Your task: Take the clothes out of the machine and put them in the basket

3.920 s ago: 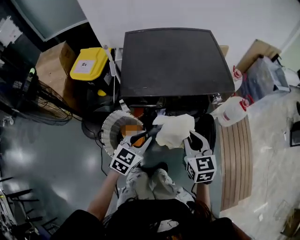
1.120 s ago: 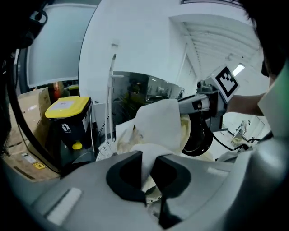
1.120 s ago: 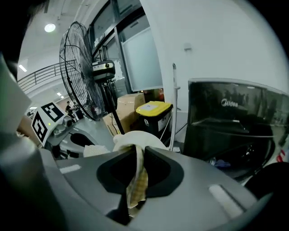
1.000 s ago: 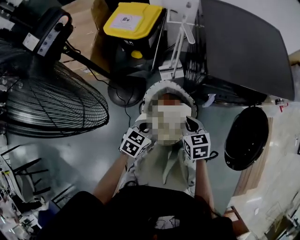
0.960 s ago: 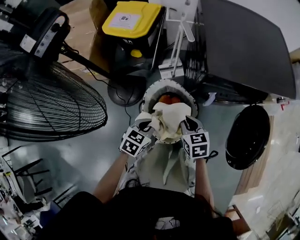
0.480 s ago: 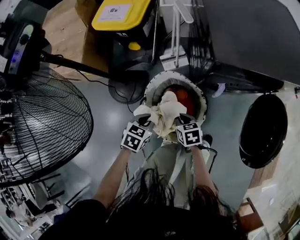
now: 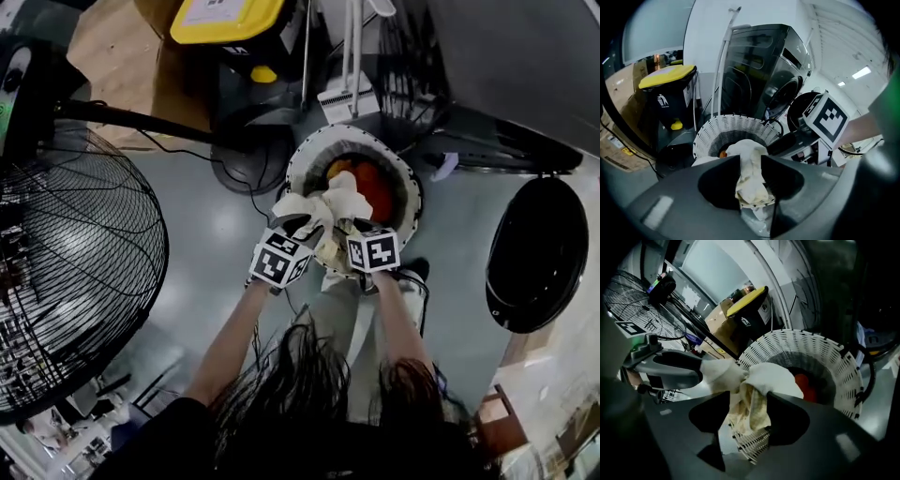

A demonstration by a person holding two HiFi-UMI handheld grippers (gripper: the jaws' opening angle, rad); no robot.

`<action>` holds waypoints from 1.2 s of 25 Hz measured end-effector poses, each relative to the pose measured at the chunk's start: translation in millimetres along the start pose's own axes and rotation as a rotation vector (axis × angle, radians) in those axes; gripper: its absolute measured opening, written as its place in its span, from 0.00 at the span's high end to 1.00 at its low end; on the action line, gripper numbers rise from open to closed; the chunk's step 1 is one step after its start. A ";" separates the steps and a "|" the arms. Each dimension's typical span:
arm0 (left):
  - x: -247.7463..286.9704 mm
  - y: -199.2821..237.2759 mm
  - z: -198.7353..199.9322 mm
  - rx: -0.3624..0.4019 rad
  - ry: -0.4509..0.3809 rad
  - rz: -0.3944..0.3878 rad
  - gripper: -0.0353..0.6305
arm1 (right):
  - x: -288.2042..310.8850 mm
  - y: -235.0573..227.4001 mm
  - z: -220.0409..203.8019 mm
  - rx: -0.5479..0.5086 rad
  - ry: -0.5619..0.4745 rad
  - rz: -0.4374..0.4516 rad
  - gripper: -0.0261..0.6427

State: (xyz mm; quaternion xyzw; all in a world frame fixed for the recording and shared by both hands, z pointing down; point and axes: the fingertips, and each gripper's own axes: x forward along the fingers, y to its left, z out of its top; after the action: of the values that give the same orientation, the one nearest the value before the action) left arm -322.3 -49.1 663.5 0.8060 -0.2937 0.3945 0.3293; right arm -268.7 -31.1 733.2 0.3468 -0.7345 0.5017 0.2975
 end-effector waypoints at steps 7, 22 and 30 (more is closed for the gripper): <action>-6.5 -1.6 -14.3 -0.004 0.011 0.004 0.76 | 7.8 24.4 -14.1 -0.058 0.033 0.048 0.54; -20.8 -0.9 14.0 0.033 -0.063 -0.002 0.76 | -28.2 11.8 15.6 0.011 -0.120 0.005 0.57; -14.3 -34.7 43.5 0.165 -0.095 -0.056 0.78 | -93.2 -21.3 29.4 0.059 -0.263 -0.077 0.59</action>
State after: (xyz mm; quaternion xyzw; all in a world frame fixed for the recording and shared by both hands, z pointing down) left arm -285.1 -58.1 620.8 0.8561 -0.2531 0.3692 0.2585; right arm -199.8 -44.6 661.9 0.4460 -0.7382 0.4616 0.2073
